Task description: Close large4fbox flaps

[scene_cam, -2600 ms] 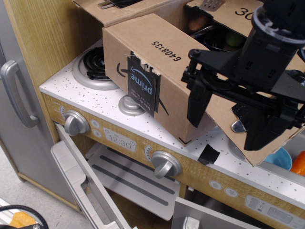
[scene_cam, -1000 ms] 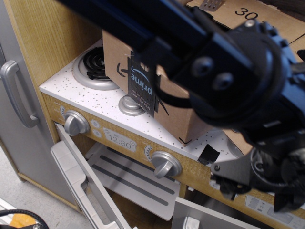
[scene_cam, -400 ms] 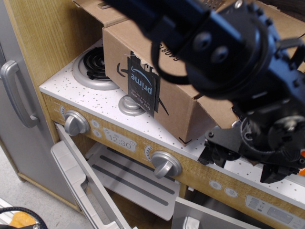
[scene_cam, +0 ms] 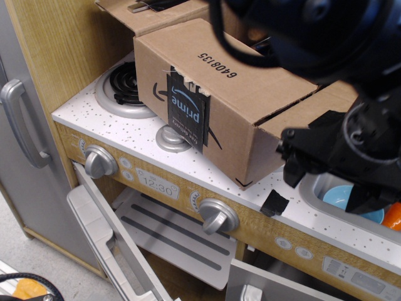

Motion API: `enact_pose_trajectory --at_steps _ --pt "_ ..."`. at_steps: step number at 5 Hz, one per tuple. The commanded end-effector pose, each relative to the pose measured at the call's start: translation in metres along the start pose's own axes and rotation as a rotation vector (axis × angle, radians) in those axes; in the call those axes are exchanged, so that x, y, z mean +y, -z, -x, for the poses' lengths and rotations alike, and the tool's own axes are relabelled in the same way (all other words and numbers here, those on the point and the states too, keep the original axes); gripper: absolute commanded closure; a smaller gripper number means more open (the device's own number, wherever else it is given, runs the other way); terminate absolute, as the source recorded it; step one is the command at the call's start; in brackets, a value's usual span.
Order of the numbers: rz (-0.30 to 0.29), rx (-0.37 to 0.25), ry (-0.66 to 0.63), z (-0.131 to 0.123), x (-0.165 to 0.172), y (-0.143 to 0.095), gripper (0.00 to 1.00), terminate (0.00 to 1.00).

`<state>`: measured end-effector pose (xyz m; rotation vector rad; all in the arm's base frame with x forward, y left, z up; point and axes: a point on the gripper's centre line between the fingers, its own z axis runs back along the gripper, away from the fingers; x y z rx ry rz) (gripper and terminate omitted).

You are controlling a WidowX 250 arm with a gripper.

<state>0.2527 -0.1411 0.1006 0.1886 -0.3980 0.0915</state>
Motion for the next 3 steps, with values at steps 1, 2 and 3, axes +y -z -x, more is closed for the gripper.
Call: enact_pose_trajectory --at_steps 1,2,3 --pt "-0.062 -0.11 0.077 -0.039 0.022 -0.043 0.0 0.0" --pt "-0.115 -0.127 0.12 -0.051 0.038 -0.052 0.0 0.0" --pt "-0.132 -0.134 0.163 -0.063 0.055 -0.054 0.0 0.0"
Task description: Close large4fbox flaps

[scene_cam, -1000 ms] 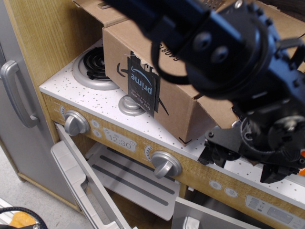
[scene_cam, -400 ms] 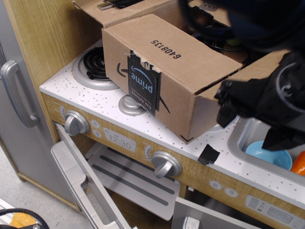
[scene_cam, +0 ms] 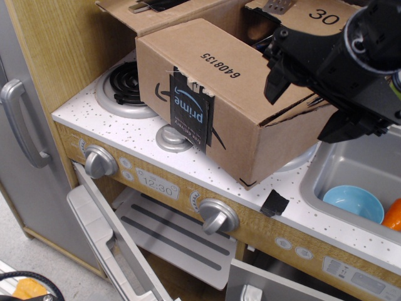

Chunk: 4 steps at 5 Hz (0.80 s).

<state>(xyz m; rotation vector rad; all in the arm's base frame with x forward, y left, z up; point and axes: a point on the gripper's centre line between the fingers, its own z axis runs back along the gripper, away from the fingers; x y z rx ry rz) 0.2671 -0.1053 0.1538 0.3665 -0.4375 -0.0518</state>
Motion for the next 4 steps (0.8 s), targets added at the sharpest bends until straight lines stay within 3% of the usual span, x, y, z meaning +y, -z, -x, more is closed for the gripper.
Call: enact_pose_trajectory --at_steps 1,3,4 --pt "-0.021 -0.077 0.036 -0.032 0.038 -0.008 0.0 0.0" --pt "-0.067 -0.116 0.133 -0.035 0.066 0.012 0.0 0.0" --pt "-0.04 -0.12 0.155 -0.031 0.078 0.036 0.0 0.0"
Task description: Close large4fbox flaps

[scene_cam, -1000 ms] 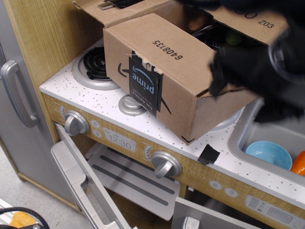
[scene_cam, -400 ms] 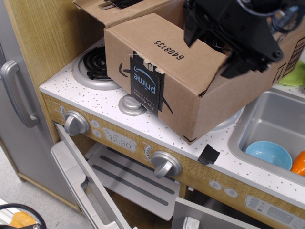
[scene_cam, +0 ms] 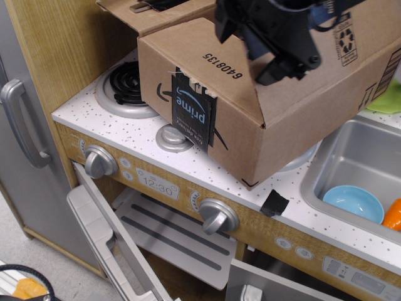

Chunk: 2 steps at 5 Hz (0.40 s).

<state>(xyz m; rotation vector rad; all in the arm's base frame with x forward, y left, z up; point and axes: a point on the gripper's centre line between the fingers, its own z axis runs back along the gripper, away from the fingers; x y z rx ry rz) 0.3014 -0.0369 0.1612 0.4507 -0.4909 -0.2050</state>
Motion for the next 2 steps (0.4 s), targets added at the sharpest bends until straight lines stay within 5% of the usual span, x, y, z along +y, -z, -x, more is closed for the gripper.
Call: enact_pose_trajectory --at_steps 1,2 --pt "0.008 -0.049 0.011 0.004 0.017 0.021 0.0 0.0" --pt "0.016 -0.054 0.009 0.01 0.019 0.04 0.0 0.0"
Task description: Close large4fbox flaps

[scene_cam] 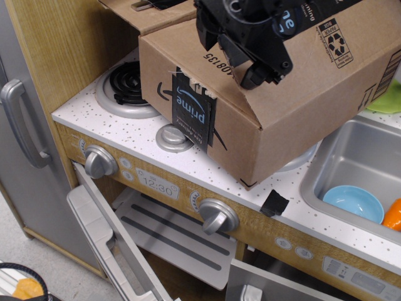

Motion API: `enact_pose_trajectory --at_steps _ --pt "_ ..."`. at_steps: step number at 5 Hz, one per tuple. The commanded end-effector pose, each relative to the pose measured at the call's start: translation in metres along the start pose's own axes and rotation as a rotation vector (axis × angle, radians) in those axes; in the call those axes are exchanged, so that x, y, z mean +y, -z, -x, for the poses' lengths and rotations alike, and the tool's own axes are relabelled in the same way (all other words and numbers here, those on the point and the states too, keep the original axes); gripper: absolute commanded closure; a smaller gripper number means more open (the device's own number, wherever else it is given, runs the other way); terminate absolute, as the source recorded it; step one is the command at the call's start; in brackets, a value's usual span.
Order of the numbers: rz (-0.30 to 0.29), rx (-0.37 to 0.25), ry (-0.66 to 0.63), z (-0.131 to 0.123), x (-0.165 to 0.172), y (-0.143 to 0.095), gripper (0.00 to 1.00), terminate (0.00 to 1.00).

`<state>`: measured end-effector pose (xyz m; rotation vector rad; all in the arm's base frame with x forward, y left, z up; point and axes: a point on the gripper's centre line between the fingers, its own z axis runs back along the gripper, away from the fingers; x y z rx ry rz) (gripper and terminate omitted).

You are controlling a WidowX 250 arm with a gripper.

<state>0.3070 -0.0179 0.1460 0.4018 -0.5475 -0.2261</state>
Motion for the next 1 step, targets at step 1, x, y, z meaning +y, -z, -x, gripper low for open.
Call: enact_pose_trajectory --at_steps 1 --pt "0.034 0.022 -0.01 0.0107 0.0117 0.0366 0.0 1.0"
